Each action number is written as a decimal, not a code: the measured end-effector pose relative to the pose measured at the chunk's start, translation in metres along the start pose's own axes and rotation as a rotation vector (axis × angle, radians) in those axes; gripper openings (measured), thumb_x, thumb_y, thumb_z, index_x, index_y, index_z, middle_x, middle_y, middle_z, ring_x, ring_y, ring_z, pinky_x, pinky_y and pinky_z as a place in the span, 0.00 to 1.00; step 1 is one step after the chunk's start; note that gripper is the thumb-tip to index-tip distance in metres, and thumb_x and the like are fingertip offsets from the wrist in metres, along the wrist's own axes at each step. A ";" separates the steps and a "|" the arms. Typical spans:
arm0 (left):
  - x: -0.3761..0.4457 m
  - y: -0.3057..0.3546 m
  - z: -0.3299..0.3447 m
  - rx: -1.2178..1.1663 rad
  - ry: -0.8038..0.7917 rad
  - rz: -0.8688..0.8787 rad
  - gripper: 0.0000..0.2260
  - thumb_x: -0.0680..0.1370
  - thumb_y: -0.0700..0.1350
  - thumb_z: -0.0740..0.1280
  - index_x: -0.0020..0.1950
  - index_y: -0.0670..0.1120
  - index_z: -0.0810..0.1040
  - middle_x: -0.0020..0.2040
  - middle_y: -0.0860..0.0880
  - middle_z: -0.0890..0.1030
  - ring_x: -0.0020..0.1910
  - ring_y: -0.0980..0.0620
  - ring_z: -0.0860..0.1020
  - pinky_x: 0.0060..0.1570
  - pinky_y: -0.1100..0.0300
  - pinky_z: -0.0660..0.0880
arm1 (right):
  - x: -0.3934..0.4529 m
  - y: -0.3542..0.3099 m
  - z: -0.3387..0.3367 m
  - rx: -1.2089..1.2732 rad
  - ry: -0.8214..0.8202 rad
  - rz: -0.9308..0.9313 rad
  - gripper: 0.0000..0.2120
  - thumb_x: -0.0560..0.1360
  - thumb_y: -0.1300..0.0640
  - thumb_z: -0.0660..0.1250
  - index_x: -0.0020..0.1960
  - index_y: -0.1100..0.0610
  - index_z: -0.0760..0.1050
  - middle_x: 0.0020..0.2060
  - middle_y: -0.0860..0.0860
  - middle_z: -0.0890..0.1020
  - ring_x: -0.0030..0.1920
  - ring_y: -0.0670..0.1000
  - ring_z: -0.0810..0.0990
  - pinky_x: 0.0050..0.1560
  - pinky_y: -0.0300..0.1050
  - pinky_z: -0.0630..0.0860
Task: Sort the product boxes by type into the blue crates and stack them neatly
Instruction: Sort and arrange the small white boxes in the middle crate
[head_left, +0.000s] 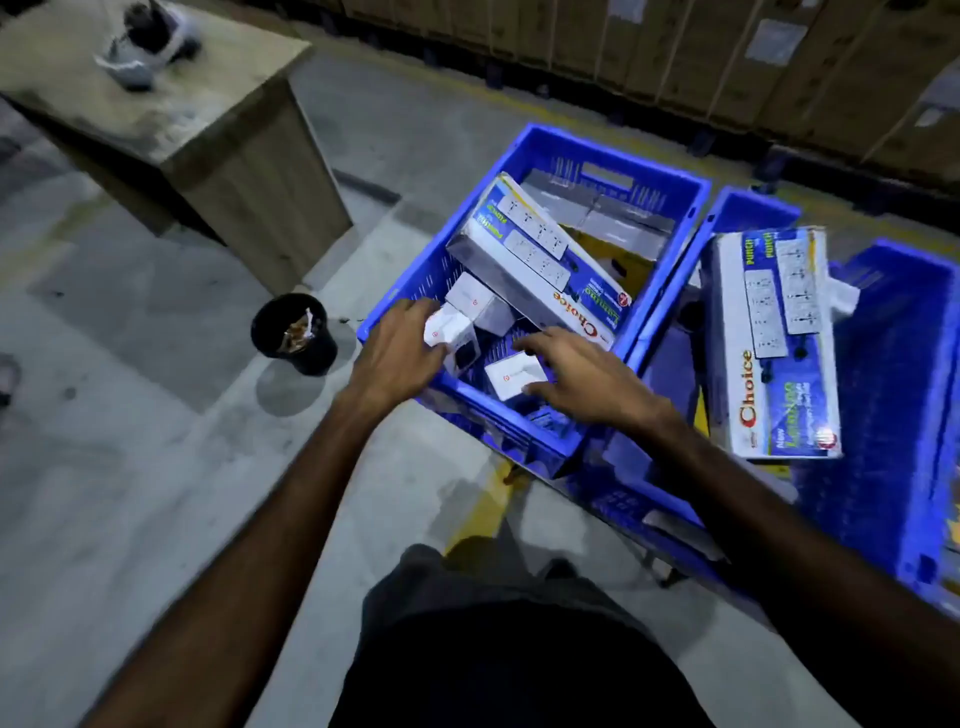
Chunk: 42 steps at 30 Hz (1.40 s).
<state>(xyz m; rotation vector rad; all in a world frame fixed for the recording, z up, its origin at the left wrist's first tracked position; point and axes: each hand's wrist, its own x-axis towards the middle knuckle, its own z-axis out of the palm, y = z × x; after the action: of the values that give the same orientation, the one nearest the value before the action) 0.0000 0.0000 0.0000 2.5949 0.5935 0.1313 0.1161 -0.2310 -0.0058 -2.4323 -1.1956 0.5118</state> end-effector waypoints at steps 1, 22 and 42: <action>0.014 -0.002 0.002 0.058 -0.045 0.001 0.19 0.75 0.44 0.72 0.66 0.44 0.77 0.62 0.41 0.80 0.65 0.40 0.76 0.60 0.46 0.74 | 0.009 0.001 0.000 -0.110 -0.063 -0.010 0.31 0.76 0.49 0.73 0.76 0.47 0.67 0.69 0.49 0.74 0.69 0.56 0.73 0.62 0.59 0.77; 0.071 -0.019 0.026 0.063 -0.230 0.102 0.20 0.70 0.49 0.75 0.58 0.43 0.77 0.52 0.39 0.84 0.57 0.32 0.75 0.48 0.45 0.75 | 0.025 -0.025 0.032 0.186 0.122 0.530 0.27 0.72 0.44 0.78 0.67 0.51 0.75 0.62 0.53 0.80 0.65 0.57 0.77 0.63 0.55 0.75; 0.050 0.078 -0.014 -1.035 -0.371 -0.032 0.23 0.75 0.33 0.76 0.68 0.45 0.78 0.53 0.44 0.86 0.45 0.54 0.85 0.38 0.64 0.80 | -0.173 -0.012 -0.049 0.795 1.160 0.859 0.20 0.75 0.44 0.75 0.61 0.55 0.81 0.46 0.49 0.85 0.43 0.43 0.82 0.46 0.43 0.80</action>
<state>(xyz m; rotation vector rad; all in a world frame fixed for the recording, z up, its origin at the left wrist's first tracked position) 0.0728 -0.0345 0.0483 1.5466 0.2969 -0.0518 0.0325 -0.3727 0.0681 -1.8128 0.4783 -0.2323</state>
